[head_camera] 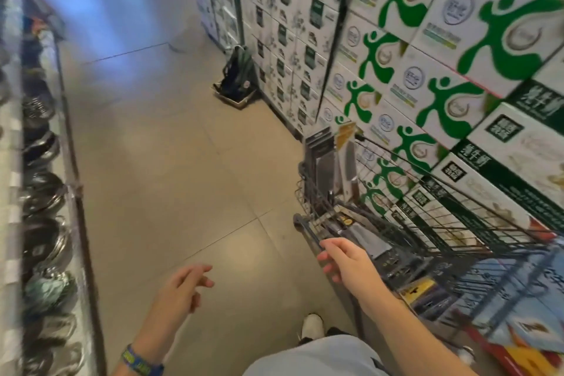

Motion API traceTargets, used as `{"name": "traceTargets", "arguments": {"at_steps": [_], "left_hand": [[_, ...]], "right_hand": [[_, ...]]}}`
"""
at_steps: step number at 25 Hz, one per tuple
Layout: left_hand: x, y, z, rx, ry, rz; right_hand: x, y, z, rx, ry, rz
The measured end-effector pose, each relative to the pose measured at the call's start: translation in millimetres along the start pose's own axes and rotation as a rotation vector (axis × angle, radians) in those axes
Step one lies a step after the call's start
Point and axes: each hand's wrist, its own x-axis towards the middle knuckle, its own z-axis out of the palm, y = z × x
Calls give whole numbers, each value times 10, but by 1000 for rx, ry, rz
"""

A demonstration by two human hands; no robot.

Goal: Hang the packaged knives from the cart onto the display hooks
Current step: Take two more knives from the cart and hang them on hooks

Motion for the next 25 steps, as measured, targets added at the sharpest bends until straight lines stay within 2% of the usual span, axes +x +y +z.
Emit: {"name": "traceTargets", "arguments": {"at_steps": [5,11,21,25], "left_hand": [[266,398,1023,137,-113,-28],[660,941,1897,314,-302,-14],[2114,1778,3433,675,-716,82],[2924,2343,4040,747,-708,276]], "right_hand": [[324,92,-807,65,36,64],[637,119,-1397,269,177,143],[1274,94,-1525,329,411,225],[1666,-142,-1395,345,468,296]]}}
